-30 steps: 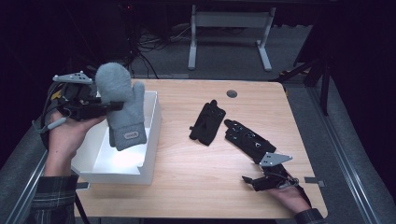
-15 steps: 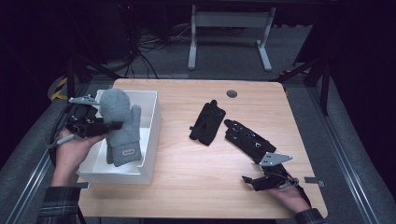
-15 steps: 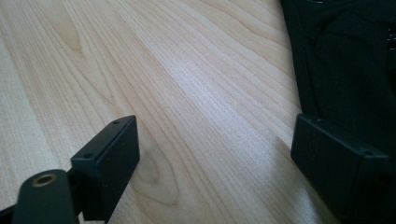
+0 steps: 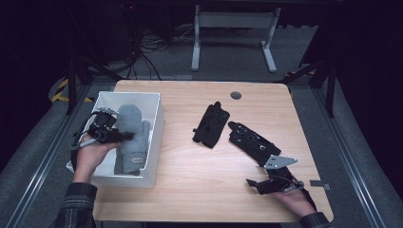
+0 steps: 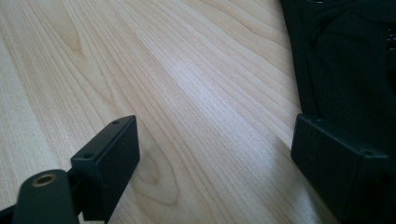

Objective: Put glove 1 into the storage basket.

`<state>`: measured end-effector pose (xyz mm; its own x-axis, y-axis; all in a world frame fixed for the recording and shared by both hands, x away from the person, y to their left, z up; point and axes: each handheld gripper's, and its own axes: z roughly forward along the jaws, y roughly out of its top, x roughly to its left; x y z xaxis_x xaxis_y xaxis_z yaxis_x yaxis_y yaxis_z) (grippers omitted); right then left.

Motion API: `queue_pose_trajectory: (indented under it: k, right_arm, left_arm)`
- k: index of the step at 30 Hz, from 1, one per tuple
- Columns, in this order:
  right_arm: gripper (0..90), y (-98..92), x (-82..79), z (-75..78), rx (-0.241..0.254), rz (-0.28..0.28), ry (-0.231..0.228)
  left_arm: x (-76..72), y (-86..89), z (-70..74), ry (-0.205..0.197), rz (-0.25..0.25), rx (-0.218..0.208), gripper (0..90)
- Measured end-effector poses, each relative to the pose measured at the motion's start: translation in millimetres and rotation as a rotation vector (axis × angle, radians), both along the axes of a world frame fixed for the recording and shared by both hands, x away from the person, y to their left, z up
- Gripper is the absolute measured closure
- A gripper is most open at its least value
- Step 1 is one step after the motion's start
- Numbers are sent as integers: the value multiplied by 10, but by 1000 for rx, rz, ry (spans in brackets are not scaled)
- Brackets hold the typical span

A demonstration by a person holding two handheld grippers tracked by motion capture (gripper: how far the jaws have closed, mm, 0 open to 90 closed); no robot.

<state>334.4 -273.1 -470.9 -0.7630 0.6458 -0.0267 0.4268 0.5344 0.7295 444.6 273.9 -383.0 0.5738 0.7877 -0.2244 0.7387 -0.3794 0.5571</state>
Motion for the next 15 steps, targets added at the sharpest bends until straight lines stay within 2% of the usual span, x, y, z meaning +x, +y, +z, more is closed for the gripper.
queue_pose_trajectory:
  k: [3,5,9,12,15]
  right_arm:
    - [162,0,0,0,0,0,0]
    - [162,0,0,0,0,0,0]
    - [162,0,0,0,1,0,0]
    - [162,0,0,0,0,0,1]
    - [162,0,0,0,0,1,0]
  left_arm:
    - [116,-26,-130,40,4,11,693]
    - [148,-37,-168,48,8,25,675]
    - [219,-22,-252,53,66,44,538]
    - [199,-3,-216,26,104,46,387]
    - [159,3,-135,-13,135,58,287]
